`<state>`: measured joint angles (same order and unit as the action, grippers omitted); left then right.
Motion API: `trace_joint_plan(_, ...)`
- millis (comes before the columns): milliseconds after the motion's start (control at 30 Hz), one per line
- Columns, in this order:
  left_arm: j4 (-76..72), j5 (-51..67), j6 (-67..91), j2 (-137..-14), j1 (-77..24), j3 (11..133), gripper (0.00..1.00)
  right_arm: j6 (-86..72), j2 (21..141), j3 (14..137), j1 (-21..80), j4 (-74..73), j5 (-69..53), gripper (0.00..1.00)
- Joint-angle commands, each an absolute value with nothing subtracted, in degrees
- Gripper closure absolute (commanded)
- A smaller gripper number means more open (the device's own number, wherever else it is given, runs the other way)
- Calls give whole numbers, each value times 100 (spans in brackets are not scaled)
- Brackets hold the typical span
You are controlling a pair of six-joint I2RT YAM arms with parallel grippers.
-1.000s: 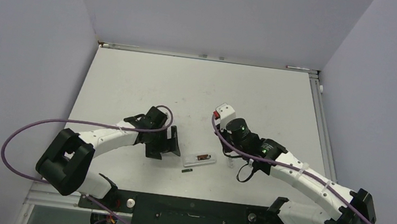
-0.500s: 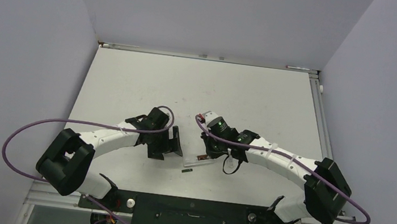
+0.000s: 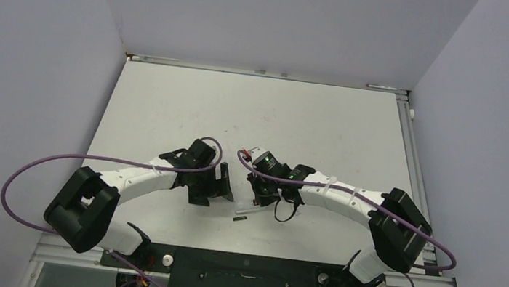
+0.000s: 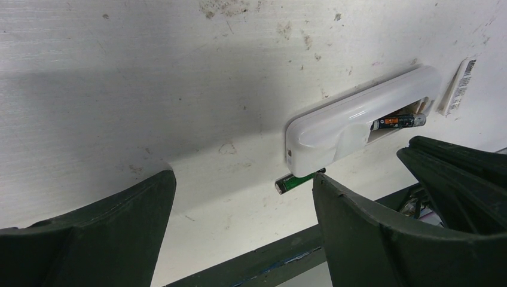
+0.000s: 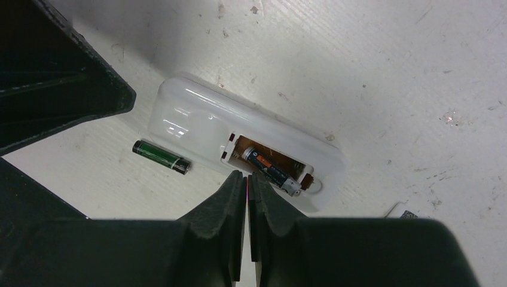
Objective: Load the batteries into the remote control
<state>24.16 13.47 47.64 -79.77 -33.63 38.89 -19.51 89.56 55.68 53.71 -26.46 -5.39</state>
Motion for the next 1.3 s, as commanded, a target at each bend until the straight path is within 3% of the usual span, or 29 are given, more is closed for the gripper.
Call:
trace_joint_plan(0, 2338, 1275, 4756, -7826, -3384, 3858, 18, -2055, 9046, 5827, 5405, -2439, -443, 92)
trace_joint_plan(1267, 2405, 1271, 4694, -7686, -3384, 3785, 18, -2247, 9439, 5823, 5405, -2283, -141, 92)
